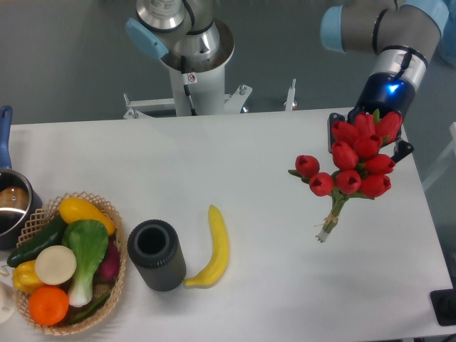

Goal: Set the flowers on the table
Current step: 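Carry the red tulip bouquet with the gripper down toward the table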

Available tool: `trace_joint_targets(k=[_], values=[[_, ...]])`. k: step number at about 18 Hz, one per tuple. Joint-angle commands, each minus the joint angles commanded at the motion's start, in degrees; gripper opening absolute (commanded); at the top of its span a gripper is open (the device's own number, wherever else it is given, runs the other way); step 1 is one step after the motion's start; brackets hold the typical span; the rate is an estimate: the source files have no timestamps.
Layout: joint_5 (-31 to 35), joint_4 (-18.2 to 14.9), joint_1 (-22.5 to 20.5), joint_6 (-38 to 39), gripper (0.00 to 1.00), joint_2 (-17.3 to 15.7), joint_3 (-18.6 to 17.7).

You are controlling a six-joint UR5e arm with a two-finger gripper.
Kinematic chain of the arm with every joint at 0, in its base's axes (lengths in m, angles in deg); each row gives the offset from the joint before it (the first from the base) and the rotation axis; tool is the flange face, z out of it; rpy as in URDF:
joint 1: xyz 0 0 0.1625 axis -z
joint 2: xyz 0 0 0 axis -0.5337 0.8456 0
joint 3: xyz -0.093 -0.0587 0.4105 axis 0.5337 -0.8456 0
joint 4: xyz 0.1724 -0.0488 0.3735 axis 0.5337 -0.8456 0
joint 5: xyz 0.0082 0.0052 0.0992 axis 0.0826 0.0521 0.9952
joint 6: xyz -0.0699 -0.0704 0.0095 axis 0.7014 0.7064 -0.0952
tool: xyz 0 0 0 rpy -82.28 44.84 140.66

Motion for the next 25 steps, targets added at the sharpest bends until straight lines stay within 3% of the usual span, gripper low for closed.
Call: trace_joint_targets(k=[4,8,12,20,22,25], values=[[5.61,0.0,0.35,3.51,0.33,-0.26,1.58],[8.43,-0.09,0.62,4.31,0.33,-0.61,0.97],[15.63,-0.53,2.19,4.31,0.33,-2.28,0.53],[38.81,-6.06,9.39,4.31,0.33,-4.48,0.0],[45.67,-7.9,11.85,4.05,0.33,-4.48,-1.31],[56.66,-8.17,15.81,3.79,0.33,-4.13,-3.77]])
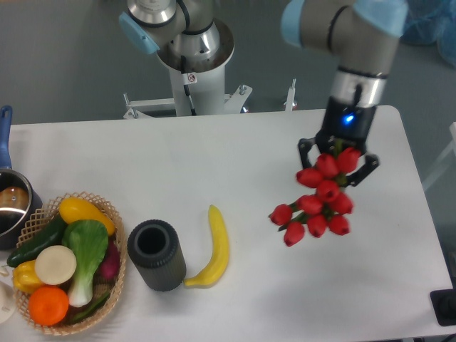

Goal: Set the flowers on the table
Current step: 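Carry the red tulip bouquet with the gripper down toward the table, then lay the tulips on the table beside the banana and open the gripper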

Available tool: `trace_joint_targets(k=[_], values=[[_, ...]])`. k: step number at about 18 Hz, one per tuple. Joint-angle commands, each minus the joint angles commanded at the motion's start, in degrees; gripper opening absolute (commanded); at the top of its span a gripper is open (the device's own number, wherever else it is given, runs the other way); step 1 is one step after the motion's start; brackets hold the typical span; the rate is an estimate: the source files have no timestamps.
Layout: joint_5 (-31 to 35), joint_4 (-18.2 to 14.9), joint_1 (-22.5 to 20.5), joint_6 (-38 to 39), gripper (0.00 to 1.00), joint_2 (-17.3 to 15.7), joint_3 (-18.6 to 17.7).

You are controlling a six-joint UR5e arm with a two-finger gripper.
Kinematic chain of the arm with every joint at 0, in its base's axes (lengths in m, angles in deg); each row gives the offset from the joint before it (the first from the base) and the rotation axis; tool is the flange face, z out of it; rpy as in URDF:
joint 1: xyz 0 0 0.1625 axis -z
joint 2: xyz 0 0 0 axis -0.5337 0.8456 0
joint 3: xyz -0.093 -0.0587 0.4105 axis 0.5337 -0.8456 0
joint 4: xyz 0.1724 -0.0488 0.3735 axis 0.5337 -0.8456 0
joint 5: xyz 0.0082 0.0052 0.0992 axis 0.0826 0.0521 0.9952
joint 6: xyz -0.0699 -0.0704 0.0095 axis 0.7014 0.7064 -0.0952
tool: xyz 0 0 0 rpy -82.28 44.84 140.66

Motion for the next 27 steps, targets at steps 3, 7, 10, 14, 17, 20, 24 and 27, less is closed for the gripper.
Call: trace_joint_targets(k=[3,7,10,14,17,20,24,27], values=[[3.11,0.0,1.86,0.0,0.33,1.14,-1.67],[5.74,-0.18,2.12,0.0,0.33,2.55,-2.11],[8.9,-0.18,3.61,0.0,0.33,4.66,-2.03],[9.09,-0.7,3.7,-0.09,0.33,7.12,-2.11],[13.28,-1.06,4.14,-0.09,0.33,9.05,-2.29],[16.47,-1.41,4.76,-0.26,0.31,10.11,-2.29],[15.94,-0.88,5.11,0.53,0.32,12.48,-2.55],[14.63,-0.62,4.85,0.79,0.44,13.27,-1.76]])
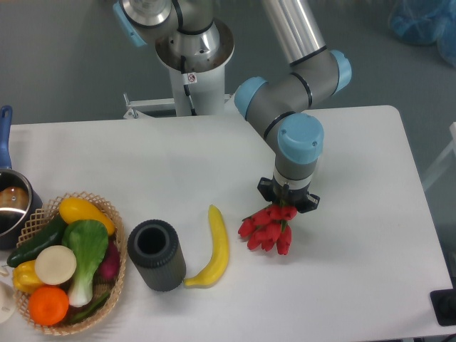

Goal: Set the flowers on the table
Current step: 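Lay the tulips on the table beside the banana and open the gripper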

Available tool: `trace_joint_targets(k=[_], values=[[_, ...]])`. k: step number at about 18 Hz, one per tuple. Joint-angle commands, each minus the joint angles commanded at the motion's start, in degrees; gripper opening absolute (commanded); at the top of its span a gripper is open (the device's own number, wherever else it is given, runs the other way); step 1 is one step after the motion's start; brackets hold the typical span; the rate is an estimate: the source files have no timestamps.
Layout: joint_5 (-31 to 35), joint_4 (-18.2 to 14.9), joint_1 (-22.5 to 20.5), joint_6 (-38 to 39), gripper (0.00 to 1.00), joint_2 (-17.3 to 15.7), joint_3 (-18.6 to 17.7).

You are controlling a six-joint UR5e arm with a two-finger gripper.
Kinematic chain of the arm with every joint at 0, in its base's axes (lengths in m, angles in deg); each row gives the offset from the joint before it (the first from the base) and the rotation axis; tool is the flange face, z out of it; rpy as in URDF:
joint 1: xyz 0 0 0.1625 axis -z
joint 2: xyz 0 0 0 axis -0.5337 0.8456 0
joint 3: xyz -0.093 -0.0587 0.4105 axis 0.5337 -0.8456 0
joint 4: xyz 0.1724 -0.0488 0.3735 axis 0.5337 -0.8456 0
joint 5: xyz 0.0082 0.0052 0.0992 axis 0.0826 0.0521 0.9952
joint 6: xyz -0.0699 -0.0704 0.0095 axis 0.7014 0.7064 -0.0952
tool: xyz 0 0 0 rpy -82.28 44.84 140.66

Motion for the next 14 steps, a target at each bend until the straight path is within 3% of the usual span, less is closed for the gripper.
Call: trace_joint_targets(k=[1,2,3,10,14], values=[[0.0,0.0,-0.18,-0.09,0.66,-0.26,0.09],[0.0,0.0,-0.35,-0.09,0.96,-0.7,0.7],[0.0,0.0,-0.7,-0.09,1.0,-0.88,0.7],[0.0,-0.53,-2.64,-0.88,1.0,-7.55,0.18],[-2.54,-0.26,-5.45,-2.02,1.0,-9.84,2.54]])
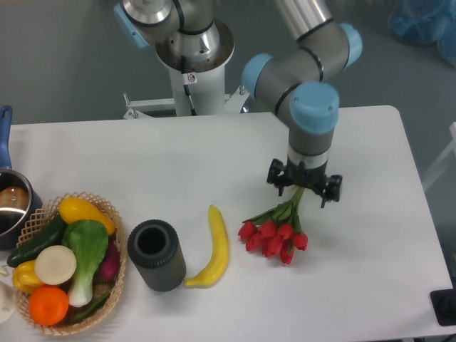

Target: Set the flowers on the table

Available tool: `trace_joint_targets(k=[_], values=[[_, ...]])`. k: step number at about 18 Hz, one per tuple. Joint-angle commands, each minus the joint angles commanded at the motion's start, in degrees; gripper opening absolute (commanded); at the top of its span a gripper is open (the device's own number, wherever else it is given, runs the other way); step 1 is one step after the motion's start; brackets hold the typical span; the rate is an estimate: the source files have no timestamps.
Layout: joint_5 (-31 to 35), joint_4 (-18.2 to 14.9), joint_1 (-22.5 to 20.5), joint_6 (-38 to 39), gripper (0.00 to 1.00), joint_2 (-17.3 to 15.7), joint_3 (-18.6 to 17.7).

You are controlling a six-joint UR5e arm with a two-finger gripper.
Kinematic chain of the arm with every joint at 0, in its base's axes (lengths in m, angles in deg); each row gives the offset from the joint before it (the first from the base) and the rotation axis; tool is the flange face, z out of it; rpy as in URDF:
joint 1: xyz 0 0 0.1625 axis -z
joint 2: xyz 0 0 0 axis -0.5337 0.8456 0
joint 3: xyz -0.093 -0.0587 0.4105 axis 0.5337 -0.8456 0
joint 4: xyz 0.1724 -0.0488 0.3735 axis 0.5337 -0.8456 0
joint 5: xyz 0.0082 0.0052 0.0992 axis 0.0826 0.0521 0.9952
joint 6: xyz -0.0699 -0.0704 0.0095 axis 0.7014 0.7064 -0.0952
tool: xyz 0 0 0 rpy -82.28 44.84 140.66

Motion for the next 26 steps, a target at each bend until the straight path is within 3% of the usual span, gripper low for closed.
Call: trace_joint_targets(k=[4,6,13,15,20,26], values=[[-5.45,-0.44,-4.21,-1.57,1.0,-2.19,1.15],[-5.38,-1.14,-5.1,-9.71,1.0,-2.81,0.98],[-5.11,-11.15,-12.12,-37.58,1.0,-7.11,0.54],[-5.11,-12.83,-13.71,-42.34,1.0,-8.35,0.62],[-5.29,-18.1,-16.0,-44.12,1.0,-8.79,2.99],[-5.64,-17.67,-15.65,-44.03,1.0,-8.7,3.0]])
